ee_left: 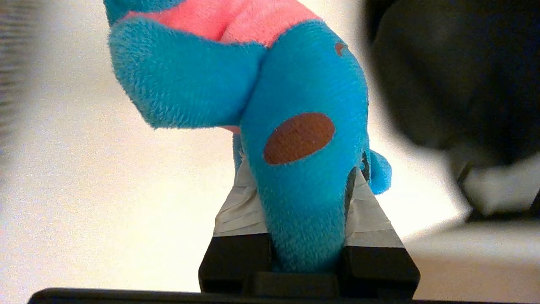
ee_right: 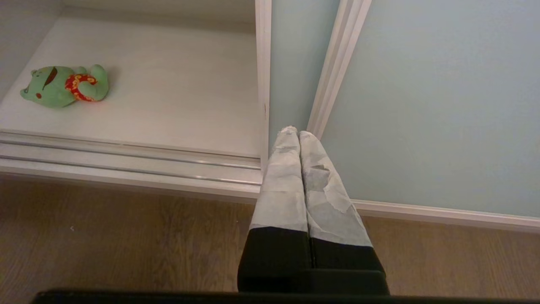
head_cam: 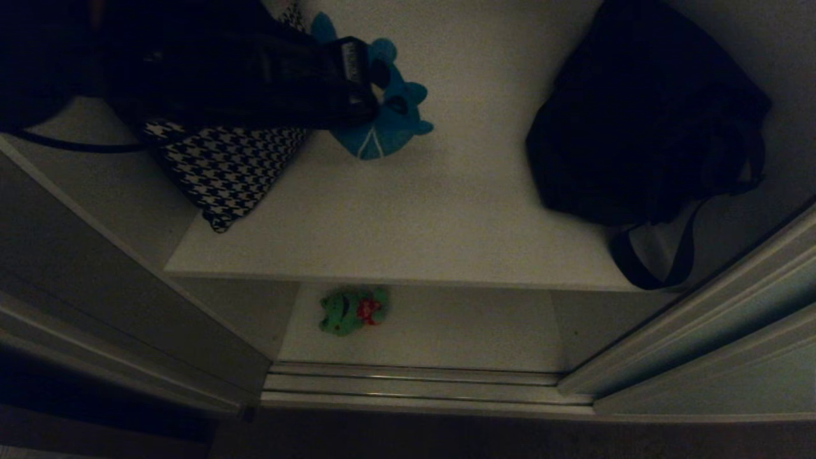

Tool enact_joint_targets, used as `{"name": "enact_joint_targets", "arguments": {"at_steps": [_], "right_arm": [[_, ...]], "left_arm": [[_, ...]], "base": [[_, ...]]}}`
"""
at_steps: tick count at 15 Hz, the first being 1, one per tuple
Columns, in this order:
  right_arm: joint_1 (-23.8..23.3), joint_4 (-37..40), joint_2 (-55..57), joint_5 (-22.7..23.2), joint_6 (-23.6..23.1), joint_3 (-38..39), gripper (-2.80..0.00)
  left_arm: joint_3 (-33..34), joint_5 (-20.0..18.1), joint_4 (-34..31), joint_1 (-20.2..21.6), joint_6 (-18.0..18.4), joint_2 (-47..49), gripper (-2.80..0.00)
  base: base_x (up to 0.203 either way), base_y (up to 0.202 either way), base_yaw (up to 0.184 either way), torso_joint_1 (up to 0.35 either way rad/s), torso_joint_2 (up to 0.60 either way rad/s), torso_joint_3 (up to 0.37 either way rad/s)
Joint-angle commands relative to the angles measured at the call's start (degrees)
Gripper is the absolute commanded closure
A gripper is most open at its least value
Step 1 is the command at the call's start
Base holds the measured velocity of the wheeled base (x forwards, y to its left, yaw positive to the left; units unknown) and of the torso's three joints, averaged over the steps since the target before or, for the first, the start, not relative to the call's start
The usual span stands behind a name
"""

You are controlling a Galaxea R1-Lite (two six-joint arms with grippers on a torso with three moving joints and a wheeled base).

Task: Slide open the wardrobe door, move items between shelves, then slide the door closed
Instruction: Place the blue doll on the lower shelf

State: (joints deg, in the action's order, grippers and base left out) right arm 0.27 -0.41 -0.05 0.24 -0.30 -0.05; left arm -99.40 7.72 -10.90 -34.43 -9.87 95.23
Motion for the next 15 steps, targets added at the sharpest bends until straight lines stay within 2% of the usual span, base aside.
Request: {"name": "enact_joint_targets", "arguments": {"at_steps": [1,3,4,6,8,10,15], "right_arm": [[0.0,0.0,0.0,0.0,0.0,0.0,0.00],[0.0,0.0,0.0,0.0,0.0,0.0,0.00],[0.1,0.0,0.0,0.0,0.0,0.0,0.00],[0.1,0.0,0.0,0.0,0.0,0.0,0.00],[0.0,0.0,0.0,0.0,0.0,0.0,0.00],[0.1,0.0,0.0,0.0,0.0,0.0,0.00],[0.0,0.0,0.0,0.0,0.0,0.0,0.00]], "left_arm": [[8.4,0.0,-0.8,1.2,3.3,-13.7,0.00],[20.9,-0.3,-1.6,5.4,8.0,-24.3,0.00],[27.6,-1.2,-1.7,9.7,10.0,-29.6,0.00],[39.8,-5.7,-1.7,20.2,12.4,-40.8,0.00],[48.9,-10.4,-2.0,27.4,13.3,-52.5,0.00],[57.6,-12.0,-1.7,30.0,13.9,-63.0,0.00],[80.2,-9.7,-1.7,32.9,13.1,-85.9,0.00]], "base": [[0.000,0.000,0.000,0.000,0.00,0.000],[0.000,0.000,0.000,0.000,0.00,0.000],[0.000,0.000,0.000,0.000,0.00,0.000],[0.000,0.000,0.000,0.000,0.00,0.000],[0.000,0.000,0.000,0.000,0.00,0.000],[0.000,0.000,0.000,0.000,0.00,0.000],[0.000,0.000,0.000,0.000,0.00,0.000]]}}
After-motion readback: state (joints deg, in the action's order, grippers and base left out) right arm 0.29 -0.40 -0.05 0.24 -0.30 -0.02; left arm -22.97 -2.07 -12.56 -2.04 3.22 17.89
